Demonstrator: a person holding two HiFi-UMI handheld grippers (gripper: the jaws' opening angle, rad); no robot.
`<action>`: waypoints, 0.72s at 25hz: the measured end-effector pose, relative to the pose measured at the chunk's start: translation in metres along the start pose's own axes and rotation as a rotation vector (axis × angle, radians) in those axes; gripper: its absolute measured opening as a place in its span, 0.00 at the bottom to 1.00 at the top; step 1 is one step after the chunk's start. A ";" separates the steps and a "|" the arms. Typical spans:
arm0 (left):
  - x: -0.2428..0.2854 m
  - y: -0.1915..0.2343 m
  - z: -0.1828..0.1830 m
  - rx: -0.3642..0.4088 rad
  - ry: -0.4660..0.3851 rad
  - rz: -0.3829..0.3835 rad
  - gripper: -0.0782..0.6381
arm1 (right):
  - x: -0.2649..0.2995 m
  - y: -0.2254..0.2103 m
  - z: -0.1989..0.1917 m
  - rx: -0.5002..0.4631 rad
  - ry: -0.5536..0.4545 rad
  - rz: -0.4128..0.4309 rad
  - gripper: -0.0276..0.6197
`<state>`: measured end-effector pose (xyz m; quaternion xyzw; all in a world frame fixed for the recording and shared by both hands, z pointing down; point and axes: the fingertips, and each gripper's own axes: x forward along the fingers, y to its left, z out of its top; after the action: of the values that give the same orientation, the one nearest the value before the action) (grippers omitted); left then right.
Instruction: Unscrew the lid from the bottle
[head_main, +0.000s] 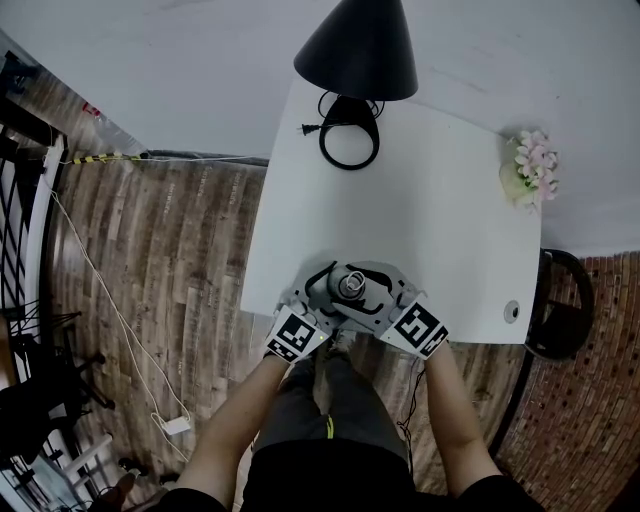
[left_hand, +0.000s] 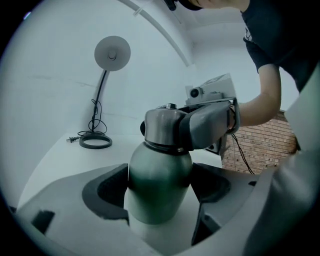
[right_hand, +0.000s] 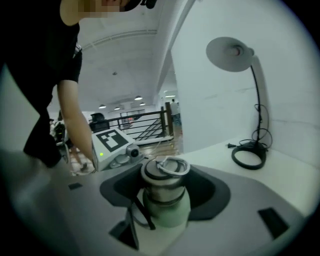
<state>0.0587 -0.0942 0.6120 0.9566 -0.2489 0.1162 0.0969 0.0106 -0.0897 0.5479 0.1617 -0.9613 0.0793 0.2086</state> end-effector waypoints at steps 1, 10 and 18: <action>0.001 0.000 -0.002 0.004 0.010 0.002 0.65 | 0.000 0.000 0.001 -0.024 0.023 0.045 0.45; 0.002 0.000 -0.007 0.039 0.041 -0.001 0.64 | 0.002 0.001 0.004 -0.023 -0.009 0.006 0.45; 0.001 0.000 -0.008 0.038 0.042 0.005 0.64 | -0.003 -0.001 0.007 0.009 -0.053 -0.029 0.45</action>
<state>0.0584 -0.0926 0.6200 0.9551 -0.2469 0.1411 0.0836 0.0112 -0.0913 0.5399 0.1785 -0.9636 0.0764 0.1835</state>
